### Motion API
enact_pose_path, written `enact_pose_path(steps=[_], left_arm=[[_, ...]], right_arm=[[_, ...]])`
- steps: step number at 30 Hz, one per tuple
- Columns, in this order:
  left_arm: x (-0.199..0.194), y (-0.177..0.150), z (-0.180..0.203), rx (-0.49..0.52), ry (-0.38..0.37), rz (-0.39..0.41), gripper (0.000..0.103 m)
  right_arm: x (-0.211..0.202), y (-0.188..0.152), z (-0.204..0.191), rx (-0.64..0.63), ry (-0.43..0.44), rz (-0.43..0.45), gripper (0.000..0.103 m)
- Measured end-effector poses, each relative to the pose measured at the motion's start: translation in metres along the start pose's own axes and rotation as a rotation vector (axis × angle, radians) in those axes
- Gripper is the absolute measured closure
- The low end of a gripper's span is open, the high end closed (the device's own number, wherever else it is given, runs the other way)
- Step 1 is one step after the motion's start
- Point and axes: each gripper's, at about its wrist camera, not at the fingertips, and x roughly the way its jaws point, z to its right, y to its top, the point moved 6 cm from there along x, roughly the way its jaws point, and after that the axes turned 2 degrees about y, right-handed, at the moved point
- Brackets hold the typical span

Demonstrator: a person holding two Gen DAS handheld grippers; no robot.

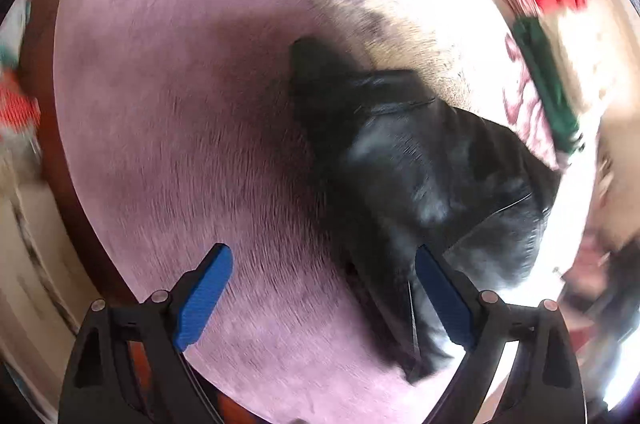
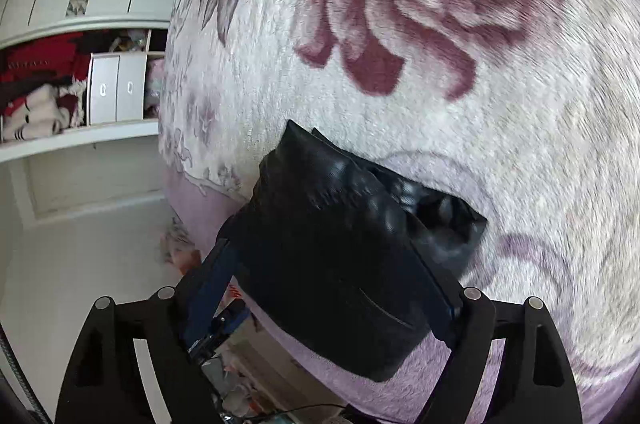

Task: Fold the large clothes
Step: 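Lift the folded jacket with both tools and carry it onto the clothes stack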

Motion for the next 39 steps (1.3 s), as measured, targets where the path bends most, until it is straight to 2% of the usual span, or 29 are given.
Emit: enact_pose_path(steps=[2, 3, 4, 5, 6, 7, 9, 11, 12, 14, 15, 16, 17, 19, 22, 25, 30, 35, 36, 39], left_arm=[[0.018, -0.005, -0.010, -0.093, -0.108, -0.049, 0.009], [0.025, -0.006, -0.012, -0.116, -0.145, -0.067, 0.009], [0.037, -0.004, -0.011, -0.153, -0.220, -0.083, 0.009], [0.044, -0.001, -0.008, -0.169, -0.259, -0.091, 0.009], [0.049, 0.002, -0.005, -0.173, -0.291, -0.090, 0.009], [0.054, 0.005, -0.001, -0.168, -0.316, -0.088, 0.009], [0.062, 0.013, 0.006, -0.146, -0.298, -0.078, 0.009], [0.066, 0.021, 0.014, -0.133, -0.293, -0.065, 0.009], [0.067, 0.025, 0.017, -0.126, -0.281, -0.055, 0.009], [0.064, 0.030, 0.023, -0.116, -0.280, -0.018, 0.009], [0.065, 0.032, 0.029, -0.106, -0.285, 0.007, 0.012], [0.058, 0.036, 0.032, -0.088, -0.272, 0.050, 0.019], [0.057, 0.038, 0.034, -0.076, -0.245, 0.072, 0.026], [0.049, 0.042, 0.036, -0.050, -0.220, 0.103, 0.051], [0.035, 0.043, 0.038, -0.038, -0.233, 0.118, 0.065], [0.005, 0.039, 0.035, -0.028, -0.233, 0.136, 0.066], [-0.044, 0.044, 0.056, -0.009, -0.275, 0.145, 0.066], [-0.101, 0.069, 0.118, 0.072, -0.294, 0.200, 0.066], [-0.109, 0.073, 0.124, 0.083, -0.303, 0.209, 0.066], [-0.127, 0.099, 0.174, 0.115, -0.349, 0.235, 0.066]], right_arm=[[-0.004, -0.023, 0.036, 0.054, 0.020, -0.037, 0.016], [0.004, -0.030, 0.048, 0.075, 0.027, -0.060, 0.016], [0.018, -0.038, 0.066, 0.109, 0.048, -0.091, 0.016], [0.038, -0.043, 0.082, 0.139, 0.077, -0.128, 0.016], [0.041, -0.053, 0.095, 0.156, 0.109, -0.159, 0.016], [0.059, -0.056, 0.102, 0.179, 0.173, -0.184, 0.016], [0.098, -0.052, 0.101, 0.196, 0.326, -0.209, 0.016], [0.115, -0.045, 0.091, 0.174, 0.423, -0.185, 0.015], [0.123, -0.040, 0.084, 0.151, 0.440, -0.176, 0.015], [0.140, -0.032, 0.067, 0.120, 0.413, -0.176, 0.014], [0.143, -0.030, 0.061, 0.108, 0.399, -0.171, 0.016], [0.144, -0.029, 0.056, 0.102, 0.389, -0.162, 0.022], [0.143, -0.028, 0.051, 0.104, 0.387, -0.148, 0.027], [0.140, -0.027, 0.043, 0.117, 0.406, -0.126, 0.041], [0.133, -0.024, 0.020, 0.081, 0.395, -0.106, 0.050], [0.123, -0.021, -0.006, 0.058, 0.407, -0.105, 0.053], [0.093, -0.008, -0.051, 0.043, 0.456, -0.116, 0.054], [0.046, 0.026, -0.101, 0.040, 0.506, -0.097, 0.054], [0.035, 0.038, -0.113, 0.027, 0.508, -0.084, 0.054], [-0.001, 0.080, -0.145, -0.010, 0.512, -0.040, 0.054]])
